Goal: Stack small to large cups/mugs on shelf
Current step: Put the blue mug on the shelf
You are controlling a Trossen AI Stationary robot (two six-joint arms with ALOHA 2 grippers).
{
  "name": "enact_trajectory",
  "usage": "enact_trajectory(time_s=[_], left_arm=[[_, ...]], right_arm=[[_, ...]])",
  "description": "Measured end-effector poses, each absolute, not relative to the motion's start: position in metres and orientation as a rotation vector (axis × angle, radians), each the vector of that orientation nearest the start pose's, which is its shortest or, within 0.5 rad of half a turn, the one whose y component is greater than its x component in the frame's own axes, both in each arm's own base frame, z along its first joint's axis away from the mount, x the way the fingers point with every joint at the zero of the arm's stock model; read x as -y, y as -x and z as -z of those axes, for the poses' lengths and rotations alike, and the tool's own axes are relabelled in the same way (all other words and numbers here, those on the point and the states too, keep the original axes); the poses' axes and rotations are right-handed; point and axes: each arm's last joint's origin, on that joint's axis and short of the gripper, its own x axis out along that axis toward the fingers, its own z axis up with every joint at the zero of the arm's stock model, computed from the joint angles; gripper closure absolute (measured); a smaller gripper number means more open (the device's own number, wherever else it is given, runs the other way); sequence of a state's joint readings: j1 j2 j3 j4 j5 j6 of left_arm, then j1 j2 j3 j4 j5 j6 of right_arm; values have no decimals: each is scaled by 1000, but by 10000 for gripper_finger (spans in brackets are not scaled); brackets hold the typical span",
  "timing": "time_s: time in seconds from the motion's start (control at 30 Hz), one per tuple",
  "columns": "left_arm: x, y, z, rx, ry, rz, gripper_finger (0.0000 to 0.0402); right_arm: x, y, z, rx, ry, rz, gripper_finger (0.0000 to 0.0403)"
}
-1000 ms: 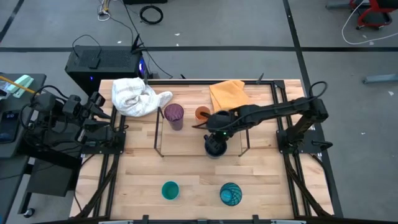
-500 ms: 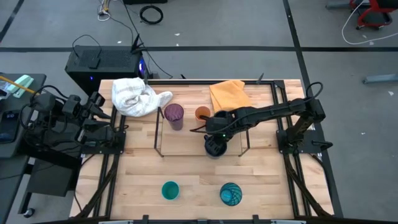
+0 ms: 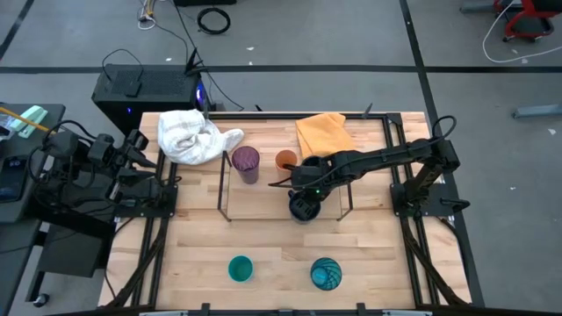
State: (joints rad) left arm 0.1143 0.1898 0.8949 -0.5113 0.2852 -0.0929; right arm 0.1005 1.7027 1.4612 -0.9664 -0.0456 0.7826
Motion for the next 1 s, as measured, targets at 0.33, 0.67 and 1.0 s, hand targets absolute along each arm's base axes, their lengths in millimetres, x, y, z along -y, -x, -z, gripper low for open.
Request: enact_trajectory(time_s=[0.33,0.67,1.0], left_arm=[[8,-3,-376,185,54,179,310],[8,-3,-376,184,54,179,309],[8,-3,-376,185,53,179,307]], right_arm=[[-34,-335,-273,-1238,-636,379,394],[-29,-333,-272,-1246,-632,410,394],[-27,-333,-270,-1263,-631,422,395]])
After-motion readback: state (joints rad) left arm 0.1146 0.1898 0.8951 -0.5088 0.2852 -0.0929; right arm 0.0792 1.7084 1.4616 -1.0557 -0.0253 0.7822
